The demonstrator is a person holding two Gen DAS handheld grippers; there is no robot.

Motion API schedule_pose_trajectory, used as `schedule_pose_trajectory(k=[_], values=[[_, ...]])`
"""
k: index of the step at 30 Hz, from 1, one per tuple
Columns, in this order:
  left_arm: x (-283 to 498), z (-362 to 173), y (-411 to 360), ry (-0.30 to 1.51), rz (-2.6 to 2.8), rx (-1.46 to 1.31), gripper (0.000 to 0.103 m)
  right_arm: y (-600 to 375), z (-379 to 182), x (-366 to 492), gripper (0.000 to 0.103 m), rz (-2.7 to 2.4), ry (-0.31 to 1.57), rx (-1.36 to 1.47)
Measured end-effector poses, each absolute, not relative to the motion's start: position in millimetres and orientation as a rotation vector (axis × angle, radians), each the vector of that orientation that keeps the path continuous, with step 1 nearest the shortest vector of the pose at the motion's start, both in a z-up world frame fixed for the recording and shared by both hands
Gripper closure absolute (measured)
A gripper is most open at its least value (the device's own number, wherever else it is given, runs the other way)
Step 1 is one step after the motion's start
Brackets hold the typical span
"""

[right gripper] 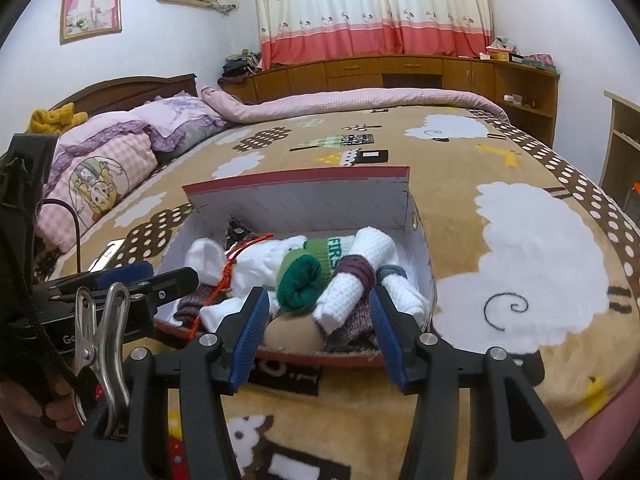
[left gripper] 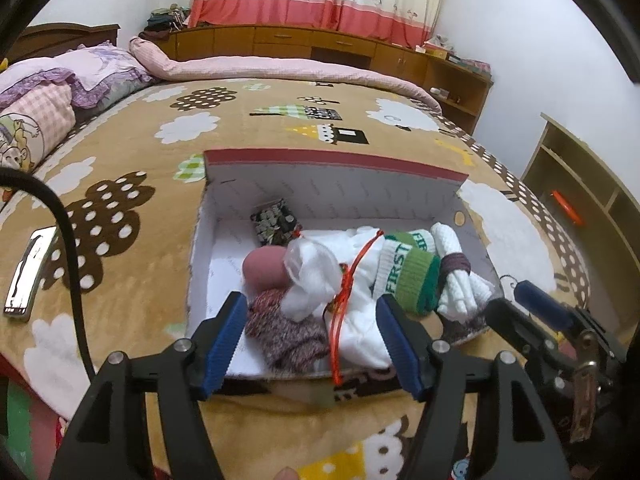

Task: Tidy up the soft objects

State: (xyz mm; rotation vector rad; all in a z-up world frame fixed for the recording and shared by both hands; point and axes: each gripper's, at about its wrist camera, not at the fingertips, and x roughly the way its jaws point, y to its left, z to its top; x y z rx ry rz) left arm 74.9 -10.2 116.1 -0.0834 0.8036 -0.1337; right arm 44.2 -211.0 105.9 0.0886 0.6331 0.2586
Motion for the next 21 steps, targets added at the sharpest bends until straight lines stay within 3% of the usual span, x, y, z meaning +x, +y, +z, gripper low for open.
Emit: schedule_pose_trajectory(k=[21], values=[[44,81,-13,0.855,-0.080,-0.049,0.032,-204,60,23,0.049,0.214,0.726,0.142]])
